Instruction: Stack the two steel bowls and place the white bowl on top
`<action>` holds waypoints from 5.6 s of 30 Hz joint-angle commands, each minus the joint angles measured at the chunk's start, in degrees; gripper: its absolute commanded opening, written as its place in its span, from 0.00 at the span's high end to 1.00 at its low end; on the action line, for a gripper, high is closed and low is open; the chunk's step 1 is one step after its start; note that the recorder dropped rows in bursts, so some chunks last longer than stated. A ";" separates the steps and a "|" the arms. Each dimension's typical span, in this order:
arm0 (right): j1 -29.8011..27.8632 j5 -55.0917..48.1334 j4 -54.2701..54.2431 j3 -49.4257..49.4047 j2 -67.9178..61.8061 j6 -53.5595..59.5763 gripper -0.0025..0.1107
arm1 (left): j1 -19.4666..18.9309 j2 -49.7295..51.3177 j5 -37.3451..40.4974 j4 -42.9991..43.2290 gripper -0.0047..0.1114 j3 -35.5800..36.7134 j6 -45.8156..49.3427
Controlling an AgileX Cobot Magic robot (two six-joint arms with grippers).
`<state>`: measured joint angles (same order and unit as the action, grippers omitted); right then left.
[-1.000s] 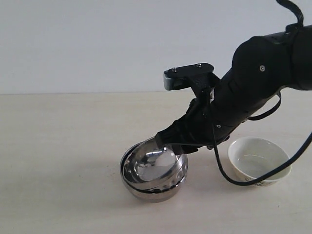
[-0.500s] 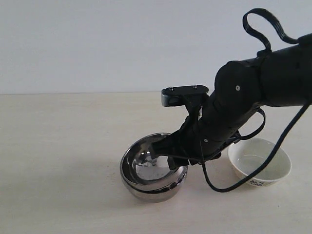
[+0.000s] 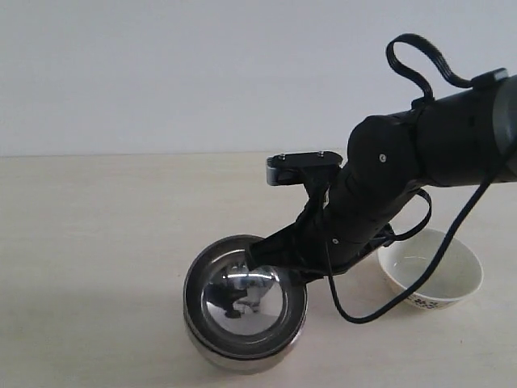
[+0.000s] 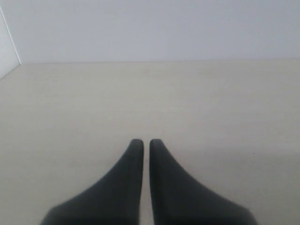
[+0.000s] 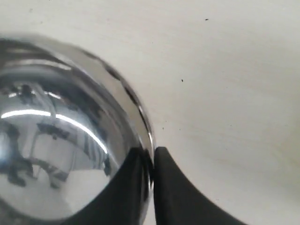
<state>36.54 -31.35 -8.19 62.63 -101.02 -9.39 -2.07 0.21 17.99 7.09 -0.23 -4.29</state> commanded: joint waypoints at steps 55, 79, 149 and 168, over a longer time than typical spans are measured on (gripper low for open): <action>-0.01 -8.70 0.11 7.29 -3.60 2.47 0.70 | -0.16 -0.21 -0.11 -0.64 0.92 0.23 0.19; 10.32 -8.80 -3.91 11.41 -3.62 12.10 0.98 | -0.16 -0.21 -0.11 -0.64 0.92 0.23 0.19; 3.39 -0.07 10.34 9.44 -15.60 0.48 0.98 | -0.16 -0.21 -0.11 -0.64 0.92 0.23 0.19; 1.71 2.87 11.79 9.44 -15.60 0.34 0.98 | -0.16 -0.21 -0.11 -0.64 0.92 0.23 0.19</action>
<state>38.87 -26.71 2.61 72.68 -115.62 -9.18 -2.07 0.21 17.99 7.09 -0.23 -4.29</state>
